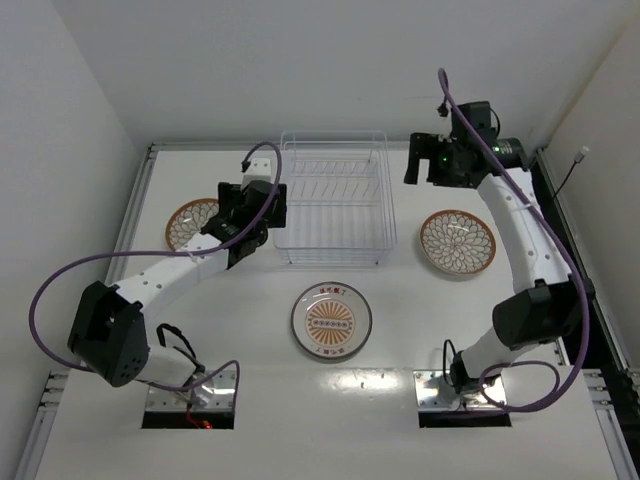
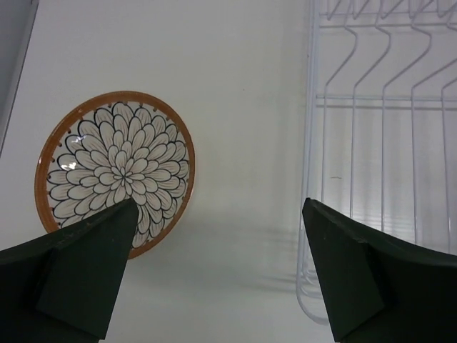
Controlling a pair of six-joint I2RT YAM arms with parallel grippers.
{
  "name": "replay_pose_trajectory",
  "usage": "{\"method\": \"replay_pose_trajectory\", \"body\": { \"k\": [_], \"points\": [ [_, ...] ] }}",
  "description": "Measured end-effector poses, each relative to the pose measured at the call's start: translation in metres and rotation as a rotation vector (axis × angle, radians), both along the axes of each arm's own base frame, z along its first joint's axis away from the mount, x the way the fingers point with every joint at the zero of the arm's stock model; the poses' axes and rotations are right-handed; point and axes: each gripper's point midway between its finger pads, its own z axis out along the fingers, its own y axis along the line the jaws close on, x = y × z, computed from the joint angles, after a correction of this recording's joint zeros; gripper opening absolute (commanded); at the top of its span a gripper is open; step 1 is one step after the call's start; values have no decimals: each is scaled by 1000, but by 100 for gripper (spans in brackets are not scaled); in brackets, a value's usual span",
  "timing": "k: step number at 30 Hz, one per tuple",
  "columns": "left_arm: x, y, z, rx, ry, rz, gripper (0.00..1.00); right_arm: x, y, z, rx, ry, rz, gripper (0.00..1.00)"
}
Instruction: Load the plates into the dish rack
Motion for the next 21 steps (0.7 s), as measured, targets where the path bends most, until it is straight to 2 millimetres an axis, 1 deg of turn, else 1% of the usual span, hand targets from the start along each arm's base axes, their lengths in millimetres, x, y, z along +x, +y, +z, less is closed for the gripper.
{"method": "replay_pose_trajectory", "body": {
  "k": [2,5,7,9,10,12,14,15,17,19,21],
  "points": [
    [0,4,-9,-1,-16,18,100,-5,-18,7,-30,-10,-54,100],
    [-9,9,-33,-3,1,25,100,-13,-43,12,-60,-6,-135,100],
    [-20,13,-49,2,25,23,100,-18,-58,11,-63,13,-192,100],
    [-29,16,-59,8,42,19,100,-23,-71,3,-44,34,-251,100],
    [-31,15,-59,5,41,14,100,-28,-81,-7,-28,61,-288,100],
    [-33,9,-53,-21,26,-13,100,-40,-99,-27,18,113,-365,100],
    [-32,1,-42,-63,-3,-47,100,-53,-116,-52,84,167,-442,100],
    [-32,-5,-37,-92,-16,-74,100,-63,-124,-70,126,207,-488,100],
    [-33,-12,-33,-123,-23,-103,100,-73,-128,-92,184,261,-533,100],
    [-35,-18,-32,-141,-21,-126,100,-81,-130,-107,237,296,-565,97],
    [-39,-24,-31,-149,-17,-153,100,-88,-131,-122,284,330,-595,91]
  ]
}}
